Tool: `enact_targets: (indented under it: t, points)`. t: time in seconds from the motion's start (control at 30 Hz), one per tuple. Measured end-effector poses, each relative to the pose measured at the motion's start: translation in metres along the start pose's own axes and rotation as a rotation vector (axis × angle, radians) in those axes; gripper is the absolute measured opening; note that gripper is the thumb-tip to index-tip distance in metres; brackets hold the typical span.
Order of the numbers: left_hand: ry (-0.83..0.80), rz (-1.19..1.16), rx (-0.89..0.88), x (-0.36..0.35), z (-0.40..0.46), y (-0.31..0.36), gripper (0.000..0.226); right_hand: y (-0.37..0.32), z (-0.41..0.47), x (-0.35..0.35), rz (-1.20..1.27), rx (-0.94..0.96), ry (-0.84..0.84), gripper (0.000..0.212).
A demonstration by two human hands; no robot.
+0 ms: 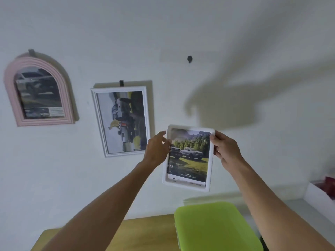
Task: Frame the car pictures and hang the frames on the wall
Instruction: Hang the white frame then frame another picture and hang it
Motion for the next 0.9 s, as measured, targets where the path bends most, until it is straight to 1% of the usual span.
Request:
enact_targets:
  t: [0.07, 0.1, 0.2, 0.27, 0.4, 0.5, 0.53, 0.63, 0.83, 0.9]
  points:
    - [0.001, -0.097, -0.022, 0.009, 0.021, 0.011, 0.035, -0.019, 0.015, -0.001, -0.009, 0.047, 0.003, 0.02]
    - [0.016, -0.139, -0.034, 0.013, 0.031, 0.014, 0.032, -0.029, 0.023, -0.001, -0.049, 0.089, 0.014, 0.02]
    - [0.062, -0.205, -0.047, 0.026, 0.06, 0.031, 0.027, -0.064, 0.043, -0.006, -0.269, 0.265, 0.067, 0.01]
    - [0.094, -0.214, -0.06, 0.033, 0.08, 0.046, 0.027, -0.088, 0.055, -0.011, -0.378, 0.349, 0.077, 0.01]
    - [0.178, -0.176, -0.11, 0.049, 0.115, 0.078, 0.027, -0.136, 0.081, -0.018, -0.446, 0.443, 0.097, 0.025]
    - [0.225, -0.104, -0.129, 0.06, 0.139, 0.098, 0.023, -0.168, 0.104, -0.018, -0.434, 0.497, 0.155, 0.042]
    - [0.254, -0.07, -0.138, 0.065, 0.147, 0.105, 0.021, -0.177, 0.112, -0.019, -0.431, 0.52, 0.163, 0.044]
    - [0.313, -0.029, -0.117, 0.075, 0.169, 0.118, 0.02, -0.2, 0.135, -0.025, -0.439, 0.566, 0.146, 0.043]
    - [0.337, 0.093, -0.091, 0.075, 0.195, 0.127, 0.011, -0.212, 0.164, -0.036, -0.461, 0.613, 0.117, 0.041]
    - [0.365, 0.103, -0.095, 0.074, 0.197, 0.127, 0.019, -0.21, 0.169, -0.04, -0.469, 0.626, 0.115, 0.041]
Point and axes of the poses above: each hand's wrist, its own z-axis towards the middle knuckle, its own x-axis out of the back of the hand, y = z × x, the point moved 6 cm from there along z, towards the middle knuckle, and after that the axes turned 1 degree about -x, right-handed, at the moved point
